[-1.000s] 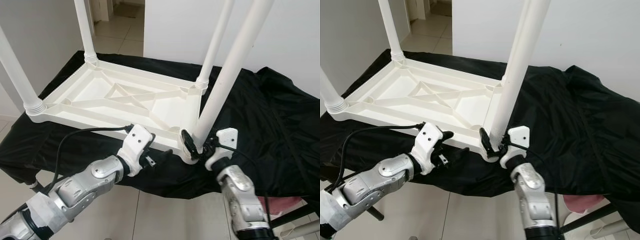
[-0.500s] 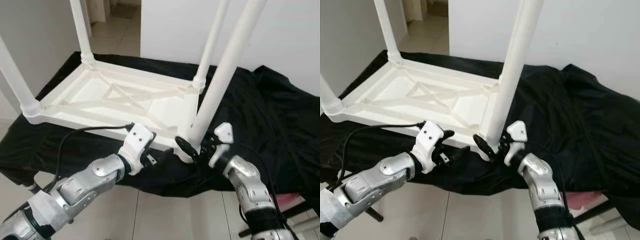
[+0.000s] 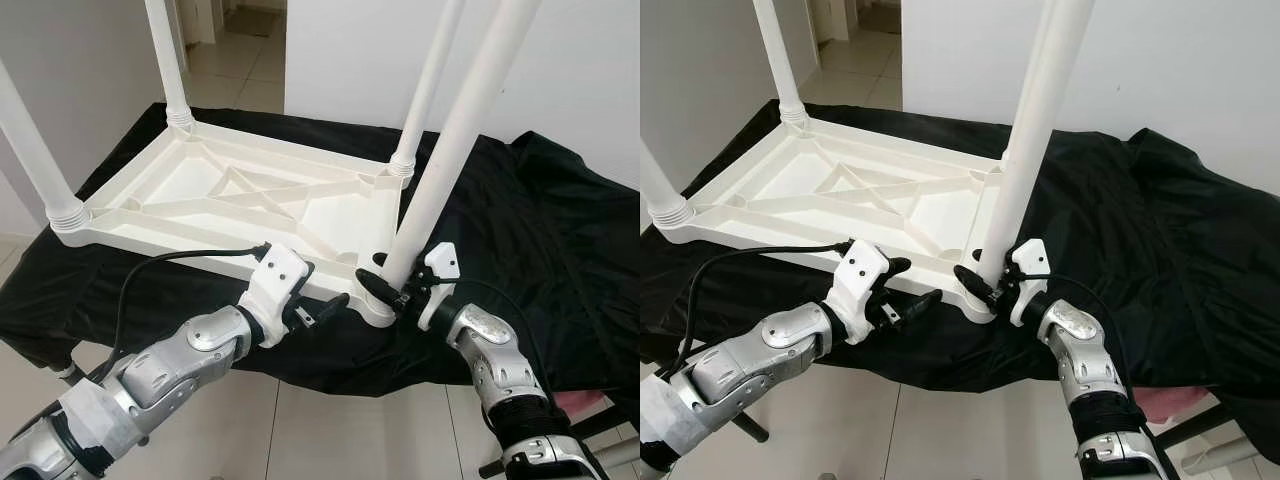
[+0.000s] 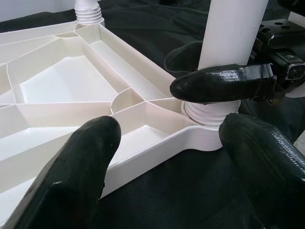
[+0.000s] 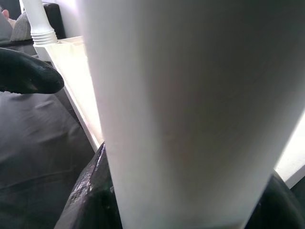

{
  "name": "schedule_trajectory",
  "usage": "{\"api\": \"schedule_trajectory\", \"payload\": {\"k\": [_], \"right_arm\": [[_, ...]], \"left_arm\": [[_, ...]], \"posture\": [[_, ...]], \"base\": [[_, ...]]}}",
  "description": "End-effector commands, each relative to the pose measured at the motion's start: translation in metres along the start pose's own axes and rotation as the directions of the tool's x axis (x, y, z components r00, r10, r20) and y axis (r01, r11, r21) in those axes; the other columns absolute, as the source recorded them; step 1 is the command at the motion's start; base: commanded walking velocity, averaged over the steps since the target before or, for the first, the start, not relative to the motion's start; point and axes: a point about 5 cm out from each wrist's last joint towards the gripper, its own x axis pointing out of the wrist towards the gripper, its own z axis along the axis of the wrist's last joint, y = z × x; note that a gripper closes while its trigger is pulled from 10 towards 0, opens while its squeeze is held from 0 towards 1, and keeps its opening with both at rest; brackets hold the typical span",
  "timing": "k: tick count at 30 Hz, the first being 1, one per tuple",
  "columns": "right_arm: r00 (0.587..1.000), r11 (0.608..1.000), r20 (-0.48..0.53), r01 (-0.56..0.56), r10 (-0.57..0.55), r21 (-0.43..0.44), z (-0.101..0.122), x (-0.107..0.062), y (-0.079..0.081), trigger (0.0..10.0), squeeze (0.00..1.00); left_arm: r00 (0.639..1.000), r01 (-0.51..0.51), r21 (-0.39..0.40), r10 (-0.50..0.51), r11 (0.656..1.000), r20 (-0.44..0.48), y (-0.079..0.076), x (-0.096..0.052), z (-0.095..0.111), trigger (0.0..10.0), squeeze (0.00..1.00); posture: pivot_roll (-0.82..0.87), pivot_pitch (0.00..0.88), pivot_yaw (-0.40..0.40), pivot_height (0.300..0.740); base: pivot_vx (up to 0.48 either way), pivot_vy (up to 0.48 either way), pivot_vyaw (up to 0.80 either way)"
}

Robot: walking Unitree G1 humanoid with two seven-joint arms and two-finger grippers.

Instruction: Building children table

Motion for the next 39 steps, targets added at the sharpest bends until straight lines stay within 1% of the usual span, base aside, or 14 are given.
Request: {"api": "schedule_trajectory", "payload": {"k": [1,3,7,10,12,15,16,17,18,21,24,32,33,39], "right_arm": [[0.999,1.0,0.031,0.019,-0.02,0.022,0.002,-0.002,0.0,10.0,0.0],[0.999,0.999,0.038,0.034,-0.035,0.031,0.001,-0.001,0.001,10.0,0.0],[0.984,0.984,0.03,0.176,-0.177,0.023,-0.001,-0.003,0.009,10.0,0.0],[0.984,0.984,0.03,0.176,-0.177,0.023,-0.001,-0.003,0.009,10.0,0.0],[0.969,0.97,0.04,0.243,-0.244,0.025,-0.001,-0.003,0.012,10.0,0.0],[0.923,0.924,0.05,0.378,-0.381,0.05,-0.001,-0.001,0.024,10.0,0.0],[0.923,0.924,0.05,0.378,-0.381,0.05,-0.001,-0.001,0.024,10.0,0.0],[0.89,0.891,0.052,0.449,-0.452,0.062,-0.001,0.002,0.03,10.0,0.0],[0.89,0.891,0.052,0.449,-0.452,0.062,-0.001,0.002,0.03,10.0,0.0],[0.834,0.835,0.054,0.545,-0.549,0.08,0.0,0.007,0.039,10.0,0.0],[0.81,0.811,0.055,0.579,-0.584,0.084,0.002,0.01,0.043,10.0,0.0],[0.807,0.811,0.085,0.578,-0.585,0.093,0.01,0.007,0.041,10.0,0.0],[0.809,0.813,0.09,0.575,-0.581,0.09,0.011,0.005,0.041,10.0,1.0],[0.821,0.827,0.1,0.556,-0.562,0.083,0.012,0.001,0.039,10.0,1.0]], "left_arm": [[0.905,0.424,0.031,-0.424,0.905,-0.005,-0.016,-0.004,0.003,10.0,0.0],[0.906,0.423,0.033,-0.423,0.906,-0.003,-0.016,-0.003,0.004,10.0,0.0],[0.915,0.403,0.037,-0.404,0.914,0.014,-0.014,-0.002,0.006,10.0,0.0],[0.915,0.403,0.037,-0.404,0.914,0.014,-0.014,-0.002,0.006,10.0,0.0],[0.917,0.398,0.031,-0.399,0.917,0.014,-0.014,-0.002,0.005,10.0,0.0],[0.914,0.405,0.022,-0.405,0.914,0.01,-0.016,-0.005,0.004,10.0,0.0],[0.914,0.405,0.022,-0.405,0.914,0.01,-0.016,-0.005,0.004,10.0,0.0],[0.912,0.41,0.021,-0.41,0.912,0.007,-0.015,-0.005,0.004,10.0,0.0],[0.912,0.41,0.021,-0.41,0.912,0.007,-0.015,-0.005,0.004,10.0,0.0],[0.91,0.415,0.031,-0.415,0.909,0.002,-0.014,-0.004,0.007,10.0,0.0],[0.912,0.41,0.039,-0.41,0.911,0.002,-0.012,-0.004,0.009,10.0,0.0],[0.921,0.39,0.041,-0.39,0.92,0.003,-0.008,-0.005,0.008,10.0,0.0],[0.921,0.388,0.041,-0.389,0.921,0.003,-0.009,-0.005,0.007,10.0,0.0],[0.922,0.387,0.039,-0.388,0.921,0.003,-0.01,-0.005,0.006,10.0,0.0]], "posture": [[-0.02,0.0,-0.059,0.74],[-0.02,0.0,-0.062,0.74],[-0.07,0.0,-0.075,0.74],[-0.07,0.0,-0.075,0.74],[-0.06,0.0,-0.063,0.74],[-0.05,0.0,-0.042,0.74],[-0.05,0.0,-0.042,0.74],[-0.04,0.0,-0.034,0.74],[-0.04,0.0,-0.034,0.74],[-0.02,0.0,-0.044,0.74],[-0.01,0.0,-0.053,0.74],[0.0,0.0,-0.068,0.74],[0.0,0.0,-0.069,0.74],[-0.01,0.0,-0.073,0.74]], "base": [[0.0,0.0,0.0],[0.0,0.0,0.0],[0.0,0.0,0.0],[0.0,0.0,0.0],[0.0,0.0,0.0],[0.0,0.0,0.0],[0.0,0.0,0.0],[0.0,0.0,0.0],[0.0,0.0,0.0],[0.0,0.0,0.0],[0.0,0.0,0.0],[0.0,0.0,0.0],[0.0,0.0,0.0],[0.0,0.0,0.0]]}}
